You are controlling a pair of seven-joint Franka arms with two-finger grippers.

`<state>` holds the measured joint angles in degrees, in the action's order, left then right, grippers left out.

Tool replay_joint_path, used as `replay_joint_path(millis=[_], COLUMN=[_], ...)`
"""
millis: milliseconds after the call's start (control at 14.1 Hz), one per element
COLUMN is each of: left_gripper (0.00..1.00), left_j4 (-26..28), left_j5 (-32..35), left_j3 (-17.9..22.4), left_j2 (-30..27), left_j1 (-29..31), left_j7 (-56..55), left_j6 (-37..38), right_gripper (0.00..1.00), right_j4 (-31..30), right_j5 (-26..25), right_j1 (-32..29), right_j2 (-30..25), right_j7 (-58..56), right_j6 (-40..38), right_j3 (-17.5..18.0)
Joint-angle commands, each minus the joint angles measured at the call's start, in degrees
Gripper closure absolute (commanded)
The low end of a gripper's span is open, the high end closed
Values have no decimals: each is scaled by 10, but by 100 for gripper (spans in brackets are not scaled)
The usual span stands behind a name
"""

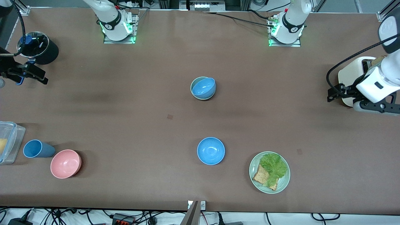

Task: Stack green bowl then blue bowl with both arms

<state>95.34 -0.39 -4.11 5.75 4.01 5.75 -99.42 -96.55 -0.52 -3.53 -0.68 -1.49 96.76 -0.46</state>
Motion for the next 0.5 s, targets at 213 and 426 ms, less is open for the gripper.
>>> replay_joint_path(millis=[213, 426], left_gripper=[0, 0], left_j4=[-18, -19], left_j5=[-18, -16], left_j3=[2, 2], left_j2=[1, 1], left_j1=[-8, -9], left_j7=[1, 1], left_j6=[22, 23], right_gripper=[0, 0], right_j4=[-10, -10], right_j5=[2, 2], right_j1=[-2, -2], right_j2=[-13, -13], right_j7=[-16, -17], right_j6=[5, 6], right_j3=[-1, -1])
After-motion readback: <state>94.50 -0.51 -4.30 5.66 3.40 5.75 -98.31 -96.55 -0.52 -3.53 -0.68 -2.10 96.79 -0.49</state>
